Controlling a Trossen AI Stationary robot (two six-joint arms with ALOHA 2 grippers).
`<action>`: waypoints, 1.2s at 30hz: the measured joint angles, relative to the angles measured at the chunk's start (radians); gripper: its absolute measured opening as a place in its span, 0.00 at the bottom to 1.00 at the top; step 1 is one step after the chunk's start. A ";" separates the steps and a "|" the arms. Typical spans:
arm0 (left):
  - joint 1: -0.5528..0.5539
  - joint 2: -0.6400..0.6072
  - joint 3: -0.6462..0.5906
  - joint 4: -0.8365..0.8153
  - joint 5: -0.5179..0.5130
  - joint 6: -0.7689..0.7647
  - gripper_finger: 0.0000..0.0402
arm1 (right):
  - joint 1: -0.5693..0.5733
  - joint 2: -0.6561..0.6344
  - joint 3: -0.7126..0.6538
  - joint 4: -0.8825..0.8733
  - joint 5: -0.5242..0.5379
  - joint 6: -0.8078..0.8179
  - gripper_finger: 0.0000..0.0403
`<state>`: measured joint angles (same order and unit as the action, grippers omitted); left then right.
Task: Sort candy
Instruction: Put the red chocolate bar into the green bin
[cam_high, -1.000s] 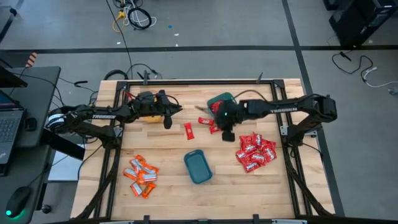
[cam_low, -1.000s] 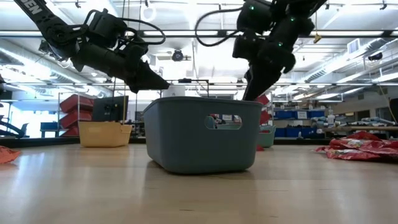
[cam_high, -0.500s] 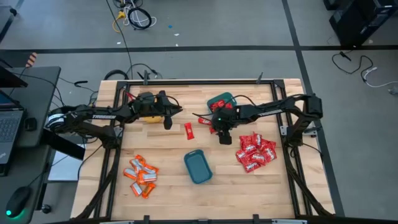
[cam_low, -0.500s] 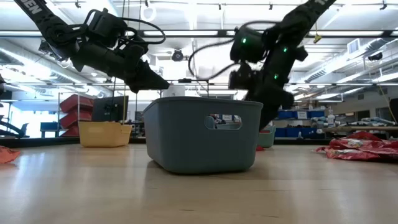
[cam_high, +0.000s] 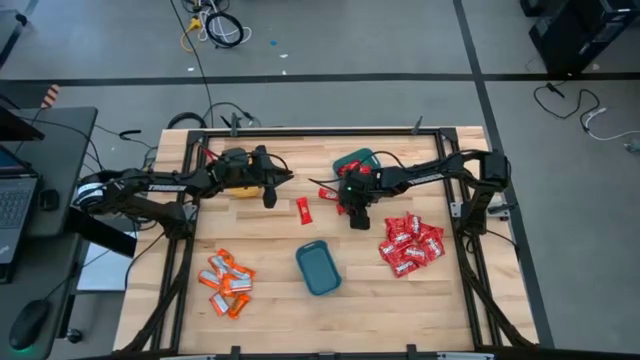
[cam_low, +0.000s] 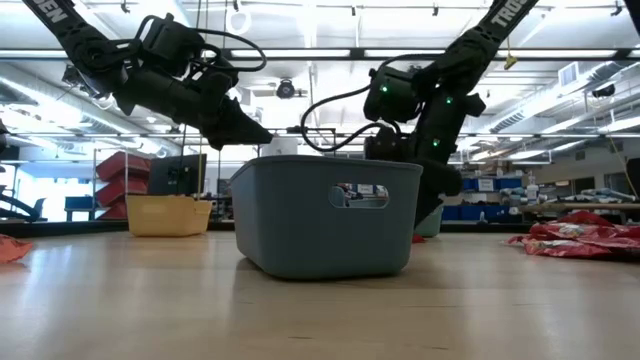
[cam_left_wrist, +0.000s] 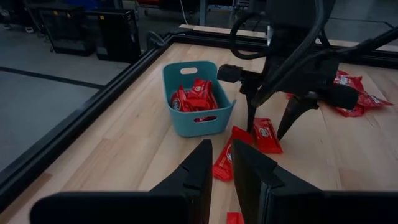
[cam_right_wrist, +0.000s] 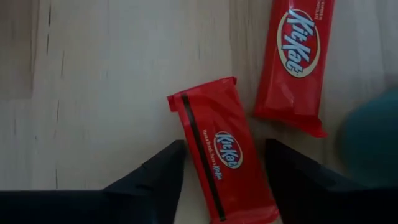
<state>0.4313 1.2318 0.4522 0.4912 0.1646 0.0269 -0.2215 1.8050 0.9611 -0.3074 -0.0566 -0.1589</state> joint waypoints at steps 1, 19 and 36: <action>0.000 0.000 0.000 0.000 0.000 0.000 0.15 | 0.004 -0.003 -0.001 -0.002 0.000 0.003 0.44; 0.000 0.000 0.000 0.001 0.000 -0.001 0.15 | 0.050 -0.105 0.083 -0.185 0.048 0.000 0.28; 0.000 0.000 0.000 0.001 0.000 -0.012 0.15 | -0.203 -0.131 0.102 -0.128 0.140 -0.402 0.27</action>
<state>0.4309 1.2320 0.4522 0.4919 0.1646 0.0151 -0.4243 1.6741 1.0634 -0.4356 0.0838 -0.5611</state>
